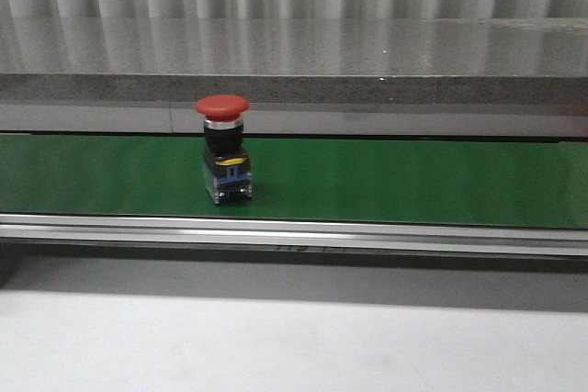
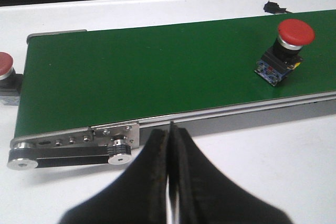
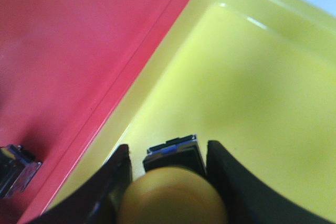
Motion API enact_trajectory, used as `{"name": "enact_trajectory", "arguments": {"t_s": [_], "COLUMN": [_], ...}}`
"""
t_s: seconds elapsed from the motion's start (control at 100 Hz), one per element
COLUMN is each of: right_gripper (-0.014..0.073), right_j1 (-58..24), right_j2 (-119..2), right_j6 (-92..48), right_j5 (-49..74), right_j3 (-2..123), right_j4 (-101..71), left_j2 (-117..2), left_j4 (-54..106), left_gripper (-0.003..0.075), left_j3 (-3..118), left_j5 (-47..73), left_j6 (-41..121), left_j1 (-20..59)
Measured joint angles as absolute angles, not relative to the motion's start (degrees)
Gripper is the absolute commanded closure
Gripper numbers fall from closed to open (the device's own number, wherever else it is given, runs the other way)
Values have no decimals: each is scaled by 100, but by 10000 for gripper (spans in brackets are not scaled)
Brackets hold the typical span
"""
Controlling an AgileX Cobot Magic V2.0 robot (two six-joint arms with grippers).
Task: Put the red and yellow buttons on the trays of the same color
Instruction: 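Lower the yellow button into the yellow tray and open the right gripper, then grasp the red button at the belt's end with the right gripper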
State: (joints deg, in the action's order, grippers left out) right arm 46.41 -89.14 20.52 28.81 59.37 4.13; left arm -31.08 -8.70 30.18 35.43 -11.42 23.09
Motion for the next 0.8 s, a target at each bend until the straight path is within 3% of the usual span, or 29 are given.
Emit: {"name": "enact_trajectory", "arguments": {"t_s": [0.24, 0.31, 0.48, 0.55, 0.8], "right_gripper": [574, 503, 153, 62, 29], "right_j1": [4641, 4641, 4641, 4641, 4641], "right_j2": [-9610, -9784, -9954, -9965, -9759], "right_j6": [2118, 2118, 2130, 2130, 2130], "right_j5": [2407, 2336, 2235, 2213, 2193], "right_j3": [5829, 5829, 5829, 5829, 5829], "right_j4": [363, 339, 314, 314, 304], "left_j2": [-3108, -3108, -3108, -3108, -3108], "left_j4": [-870, -870, -870, -870, -860], "left_gripper": [741, 741, 741, 741, 741], "left_j3": [3018, 3018, 3018, 3018, 3018], "left_j5": [3543, 3543, 3543, 3543, 3543], "left_j6": [-1142, -1142, -1142, -1142, -1142], "left_j1": [2309, 2309, 2309, 2309, 2309]}}
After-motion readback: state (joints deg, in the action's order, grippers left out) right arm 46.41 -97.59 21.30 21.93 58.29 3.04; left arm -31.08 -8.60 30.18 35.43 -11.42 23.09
